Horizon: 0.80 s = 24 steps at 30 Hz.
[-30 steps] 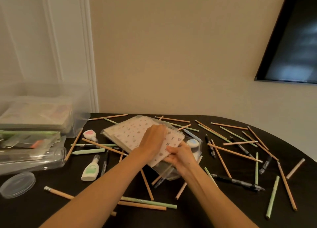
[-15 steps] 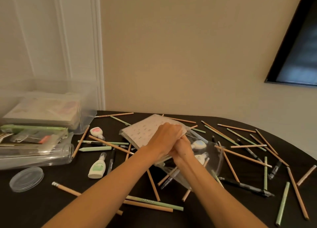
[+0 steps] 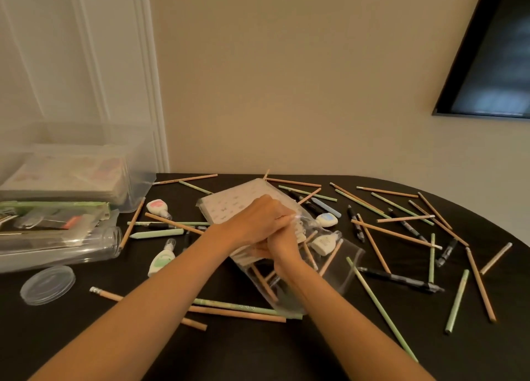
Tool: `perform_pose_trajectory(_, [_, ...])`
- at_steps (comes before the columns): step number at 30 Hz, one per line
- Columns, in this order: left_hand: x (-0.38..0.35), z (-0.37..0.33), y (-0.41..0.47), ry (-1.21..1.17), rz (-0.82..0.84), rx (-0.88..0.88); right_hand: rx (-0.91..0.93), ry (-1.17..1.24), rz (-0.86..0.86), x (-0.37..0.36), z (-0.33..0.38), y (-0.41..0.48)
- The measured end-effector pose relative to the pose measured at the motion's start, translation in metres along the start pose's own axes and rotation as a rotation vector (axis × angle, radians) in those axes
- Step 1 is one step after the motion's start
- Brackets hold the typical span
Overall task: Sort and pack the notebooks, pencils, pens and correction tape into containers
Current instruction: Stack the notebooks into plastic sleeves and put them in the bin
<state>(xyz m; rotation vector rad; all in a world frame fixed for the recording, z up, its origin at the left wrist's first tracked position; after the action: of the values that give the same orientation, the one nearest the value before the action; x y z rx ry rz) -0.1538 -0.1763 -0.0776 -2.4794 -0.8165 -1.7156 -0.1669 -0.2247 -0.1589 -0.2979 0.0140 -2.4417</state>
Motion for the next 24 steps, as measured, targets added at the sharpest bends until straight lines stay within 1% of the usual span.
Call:
perform_pose_trajectory(1, [-0.001, -0.003, -0.002, -0.005, 0.009, -0.001, 0.056, -0.039, 0.131, 0.0, -0.002, 0.0])
perform_pose_trajectory(2, [-0.001, -0.002, -0.002, -0.017, 0.01, 0.004, 0.116, -0.124, 0.17, 0.004, -0.001, 0.003])
perform_pose_trajectory(3, [-0.001, -0.002, -0.004, -0.031, 0.017, 0.018, 0.073, -0.138, 0.258, 0.014, -0.001, -0.002])
perform_pose_trajectory(5, [-0.004, -0.001, -0.006, -0.029, 0.028, 0.047, 0.025, -0.239, 0.366, 0.031, 0.001, -0.01])
perform_pose_trajectory(8, [-0.012, -0.002, -0.012, -0.068, 0.016, 0.065, -0.03, -0.224, 0.498, 0.048, 0.009, -0.021])
perform_pose_trajectory(10, [-0.016, 0.002, -0.016, -0.087, 0.029, 0.07, -0.072, -0.266, 0.597, 0.06, 0.008, -0.025])
perform_pose_trajectory(12, [-0.022, 0.009, -0.023, -0.055, 0.069, 0.081, -0.021, -0.383, 0.625, 0.082, 0.015, -0.026])
perform_pose_trajectory(13, [-0.025, 0.011, -0.028, -0.059, 0.086, 0.089, 0.046, -0.413, 0.598, 0.093, 0.021, -0.024])
perform_pose_trajectory(14, [-0.026, 0.012, -0.034, -0.062, 0.104, 0.096, 0.133, -0.424, 0.519, 0.106, 0.029, -0.018])
perform_pose_trajectory(15, [-0.027, 0.013, -0.038, -0.046, 0.113, 0.081, 0.251, -0.466, 0.395, 0.119, 0.04, -0.012])
perform_pose_trajectory(16, [-0.027, 0.013, -0.042, 0.002, 0.124, 0.063, 0.42, -0.565, 0.263, 0.132, 0.051, -0.004])
perform_pose_trajectory(17, [-0.026, 0.012, -0.047, 0.083, 0.138, 0.033, 0.622, -0.755, 0.165, 0.14, 0.062, 0.001])
perform_pose_trajectory(18, [-0.025, 0.009, -0.053, 0.184, 0.158, -0.004, 0.799, -1.0, 0.171, 0.139, 0.066, 0.005])
perform_pose_trajectory(19, [-0.026, 0.008, -0.057, 0.291, 0.183, -0.05, 0.923, -1.249, 0.263, 0.134, 0.062, 0.008])
perform_pose_trajectory(20, [-0.025, 0.007, -0.062, 0.401, 0.209, -0.093, 0.989, -1.464, 0.383, 0.13, 0.053, 0.015])
perform_pose_trajectory(21, [-0.024, 0.006, -0.066, 0.497, 0.228, -0.132, 1.041, -1.622, 0.477, 0.129, 0.046, 0.021])
perform_pose_trajectory(22, [-0.024, 0.004, -0.07, 0.564, 0.235, -0.175, 1.112, -1.733, 0.535, 0.128, 0.042, 0.025])
perform_pose_trajectory(24, [-0.025, 0.002, -0.077, 0.637, 0.272, -0.218, 1.235, -1.873, 0.613, 0.126, 0.037, 0.026])
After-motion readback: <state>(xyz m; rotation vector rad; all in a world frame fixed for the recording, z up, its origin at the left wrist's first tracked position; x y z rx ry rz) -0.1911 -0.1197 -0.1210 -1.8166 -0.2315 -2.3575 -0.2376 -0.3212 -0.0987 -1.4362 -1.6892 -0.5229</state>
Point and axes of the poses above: each hand's wrist, its own y-axis towards the middle knuckle, its own x-axis out of the back of the hand, z = x × y, the point moved 6 cm from there along y, towards the middle knuckle, and after that the axes turned 4 degrees about x, right-handed, at the moved point
